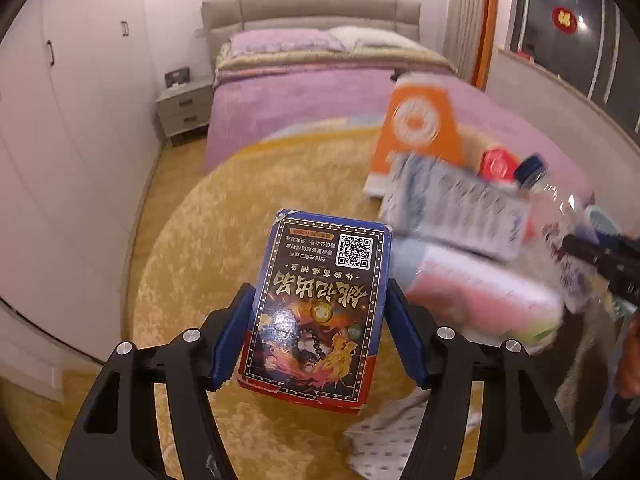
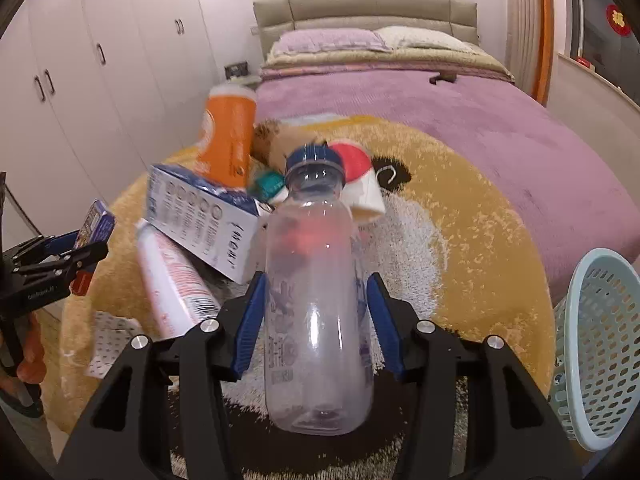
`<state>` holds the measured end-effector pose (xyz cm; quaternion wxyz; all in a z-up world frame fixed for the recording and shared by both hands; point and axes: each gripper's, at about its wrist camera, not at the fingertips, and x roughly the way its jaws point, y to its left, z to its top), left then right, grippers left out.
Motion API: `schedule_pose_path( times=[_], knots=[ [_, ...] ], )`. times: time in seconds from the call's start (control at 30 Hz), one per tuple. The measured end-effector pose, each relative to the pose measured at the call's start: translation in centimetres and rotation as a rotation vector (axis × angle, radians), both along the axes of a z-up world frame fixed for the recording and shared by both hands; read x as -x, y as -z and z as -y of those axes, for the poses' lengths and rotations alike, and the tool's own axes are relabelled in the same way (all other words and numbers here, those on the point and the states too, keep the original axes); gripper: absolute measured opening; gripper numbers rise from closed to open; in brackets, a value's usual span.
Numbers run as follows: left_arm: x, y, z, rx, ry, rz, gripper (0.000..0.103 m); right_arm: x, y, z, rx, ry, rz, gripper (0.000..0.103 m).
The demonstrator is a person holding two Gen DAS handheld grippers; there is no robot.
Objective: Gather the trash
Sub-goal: 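Grasp the card box with left tool while right tool grasps clear plastic bottle, then carry box and bottle over the basket and open both tools to drop them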
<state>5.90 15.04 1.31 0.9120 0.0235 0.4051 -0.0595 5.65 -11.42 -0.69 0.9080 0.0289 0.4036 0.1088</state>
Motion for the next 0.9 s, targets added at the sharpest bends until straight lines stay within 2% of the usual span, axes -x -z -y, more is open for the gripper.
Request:
schedule_pose_path(
  times=[0.13, 0.27, 0.5, 0.7, 0.9],
  knots=[
    [0.9, -2.8, 2.3, 0.053, 0.062, 0.069, 0.062, 1.3, -2.0, 1.2, -0.025, -0.002, 0.051, 0.046],
    [1.8, -4.9, 6.7, 0.065, 0.136, 0.119, 0.062, 2.2, -3.6, 2.8, -0.042, 0.012, 0.076, 0.044],
    [0.9, -6.2, 12.9, 0.084, 0.248, 0.157, 0.062, 3.7, -5.6, 7.0, -0.092, 0.073, 0.123, 0.044],
    [0.3, -6.8, 19.8, 0.108, 0.353, 0.168, 0.062, 5.7, -7.6, 12.9, -0.087, 0.221, 0.197, 0.044],
    [-0.8, -5.6, 28.7, 0.157, 0.479, 0.101, 0.062, 7.2, -7.2, 19.8, -0.098, 0.395, 0.207, 0.044]
  ],
)
